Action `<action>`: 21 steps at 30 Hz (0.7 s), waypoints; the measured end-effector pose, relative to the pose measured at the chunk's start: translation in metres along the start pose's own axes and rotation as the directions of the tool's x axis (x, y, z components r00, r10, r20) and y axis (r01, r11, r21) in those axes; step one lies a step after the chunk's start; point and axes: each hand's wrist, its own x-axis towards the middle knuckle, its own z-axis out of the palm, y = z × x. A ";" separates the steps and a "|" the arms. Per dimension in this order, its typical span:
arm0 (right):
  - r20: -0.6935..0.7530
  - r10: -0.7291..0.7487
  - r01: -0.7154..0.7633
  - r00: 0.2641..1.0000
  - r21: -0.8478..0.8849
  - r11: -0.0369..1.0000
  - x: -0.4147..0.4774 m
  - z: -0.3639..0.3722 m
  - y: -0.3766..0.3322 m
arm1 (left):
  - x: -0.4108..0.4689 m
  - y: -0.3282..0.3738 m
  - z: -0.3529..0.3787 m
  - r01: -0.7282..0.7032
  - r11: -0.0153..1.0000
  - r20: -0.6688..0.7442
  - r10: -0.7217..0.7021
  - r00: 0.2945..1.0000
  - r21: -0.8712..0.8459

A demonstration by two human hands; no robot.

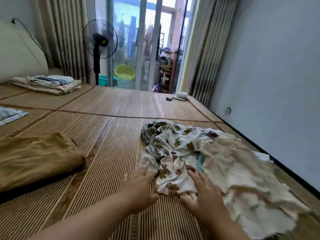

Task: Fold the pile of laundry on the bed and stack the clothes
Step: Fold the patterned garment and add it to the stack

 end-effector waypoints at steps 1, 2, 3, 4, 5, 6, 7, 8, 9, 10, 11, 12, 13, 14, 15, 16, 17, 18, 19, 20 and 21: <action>-0.002 0.033 -0.033 0.999 0.010 0.999 -0.002 0.005 0.010 | 0.006 0.007 0.007 0.010 1.000 0.028 -0.011 1.000 0.026; 0.001 0.061 -0.061 0.998 0.022 0.998 -0.002 0.010 0.018 | 0.013 0.012 0.012 0.020 0.998 0.050 -0.023 0.998 0.054; 0.018 0.075 -0.075 0.997 0.020 0.997 0.000 0.016 0.024 | 0.021 0.015 0.016 0.026 0.996 0.063 -0.031 0.998 0.080; 0.045 0.074 -0.074 0.996 0.007 0.997 0.004 0.022 0.028 | 0.031 0.017 0.020 0.030 0.994 0.072 -0.038 0.997 0.107; 0.067 0.064 -0.064 0.996 -0.004 0.998 0.010 0.026 0.030 | 0.041 0.018 0.024 0.034 0.992 0.078 -0.044 0.996 0.121; 0.070 0.050 -0.049 0.996 -0.005 0.999 0.016 0.030 0.030 | 0.052 0.018 0.028 0.044 0.992 0.080 -0.054 0.995 0.120; 0.059 0.032 -0.033 0.998 0.003 0.999 0.023 0.034 0.031 | 0.064 0.017 0.031 0.065 0.992 0.078 -0.074 0.994 0.107; 0.047 0.010 -0.010 0.999 0.012 1.000 0.029 0.036 0.030 | 0.075 0.016 0.033 0.090 0.992 0.077 -0.097 0.992 0.089; 0.046 -0.013 0.012 0.999 0.022 1.000 0.035 0.040 0.029 | 0.086 0.014 0.036 0.119 0.990 0.083 -0.125 0.989 0.079; 0.053 -0.033 0.031 0.998 0.025 0.999 0.040 0.044 0.028 | 0.096 0.013 0.039 0.144 0.986 0.080 -0.151 0.985 0.084; 0.059 -0.047 0.046 0.997 0.022 0.999 0.043 0.048 0.027 | 0.105 0.010 0.040 0.160 0.981 0.059 -0.167 0.984 0.105; 0.064 -0.055 0.054 0.996 0.020 0.998 0.047 0.053 0.026 | 0.113 0.007 0.041 0.170 0.977 0.023 -0.174 0.984 0.127; 0.066 -0.061 0.061 0.996 0.015 0.998 0.050 0.057 0.025 | 0.119 0.004 0.040 0.174 0.976 -0.019 -0.173 0.985 0.131; 0.072 -0.065 0.065 0.995 0.007 0.998 0.054 0.060 0.023 | 0.123 0.002 0.038 0.173 0.976 -0.048 -0.168 0.985 0.129; 0.084 -0.063 0.063 0.995 -0.001 0.998 0.057 0.063 0.021 | 0.126 -0.001 0.036 0.165 0.976 -0.055 -0.159 0.986 0.138; 0.089 -0.055 0.056 0.995 -0.009 0.998 0.060 0.066 0.020 | 0.128 -0.003 0.034 0.150 0.975 -0.042 -0.145 0.989 0.165; 0.091 -0.044 0.046 0.995 -0.013 0.999 0.061 0.069 0.020 | 0.127 -0.004 0.032 0.133 0.972 -0.015 -0.133 0.991 0.195; 0.094 -0.034 0.035 0.995 -0.017 0.999 0.062 0.070 0.020 | 0.126 -0.005 0.031 0.122 0.973 0.019 -0.128 0.992 0.196; 0.095 -0.025 0.026 0.995 -0.013 1.000 0.062 0.071 0.021 | 0.122 -0.006 0.030 0.116 0.980 0.056 -0.126 0.990 0.160; 0.093 -0.018 0.019 0.995 -0.008 1.000 0.062 0.071 0.023 | 0.117 -0.007 0.028 0.116 0.989 0.093 -0.125 0.988 0.090; 0.087 -0.016 0.016 0.996 0.000 1.000 0.062 0.072 0.023 | 0.111 -0.006 0.025 0.123 0.992 0.127 -0.121 0.985 -0.008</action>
